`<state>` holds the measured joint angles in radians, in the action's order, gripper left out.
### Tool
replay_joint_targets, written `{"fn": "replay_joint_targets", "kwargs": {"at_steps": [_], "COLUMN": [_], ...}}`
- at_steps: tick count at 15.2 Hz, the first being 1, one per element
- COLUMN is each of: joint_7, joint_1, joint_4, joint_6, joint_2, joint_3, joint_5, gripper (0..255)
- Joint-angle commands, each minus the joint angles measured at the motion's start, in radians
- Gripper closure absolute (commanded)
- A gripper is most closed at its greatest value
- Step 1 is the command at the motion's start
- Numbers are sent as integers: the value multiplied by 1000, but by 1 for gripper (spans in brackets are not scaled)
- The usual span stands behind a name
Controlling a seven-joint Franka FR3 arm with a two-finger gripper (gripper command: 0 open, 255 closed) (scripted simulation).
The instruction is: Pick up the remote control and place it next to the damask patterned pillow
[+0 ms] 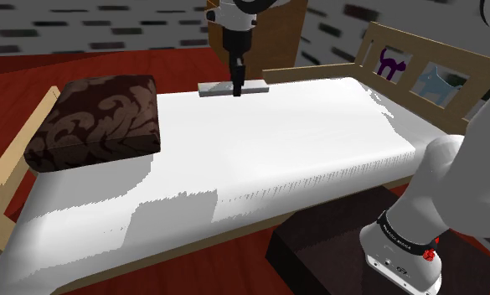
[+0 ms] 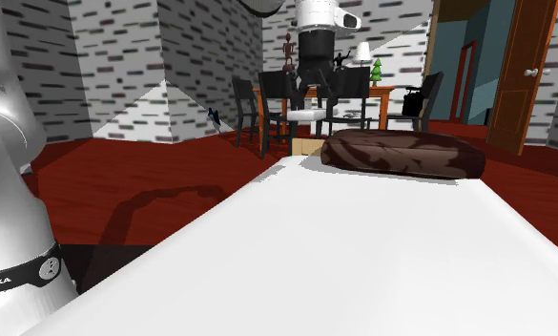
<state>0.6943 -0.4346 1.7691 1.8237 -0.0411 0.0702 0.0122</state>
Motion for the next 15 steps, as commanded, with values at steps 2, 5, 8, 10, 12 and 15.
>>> {"fn": "replay_joint_targets", "kwargs": {"at_steps": [2, 5, 8, 10, 12, 15], "joint_7": [-68, -133, -197, -239, -279, -338], "joint_1": [-35, -70, -105, -130, -155, -194], "joint_4": [-33, -84, -147, -196, -252, -352], "joint_6": [-11, -23, -39, -53, -69, -99], "joint_2": [-24, -63, -110, -147, -188, -259], "joint_3": [-32, -62, -89, -106, -122, -143], "joint_5": [1, 4, 8, 13, 18, 28], "gripper": [255, 255, 255, 255, 255, 255]}}
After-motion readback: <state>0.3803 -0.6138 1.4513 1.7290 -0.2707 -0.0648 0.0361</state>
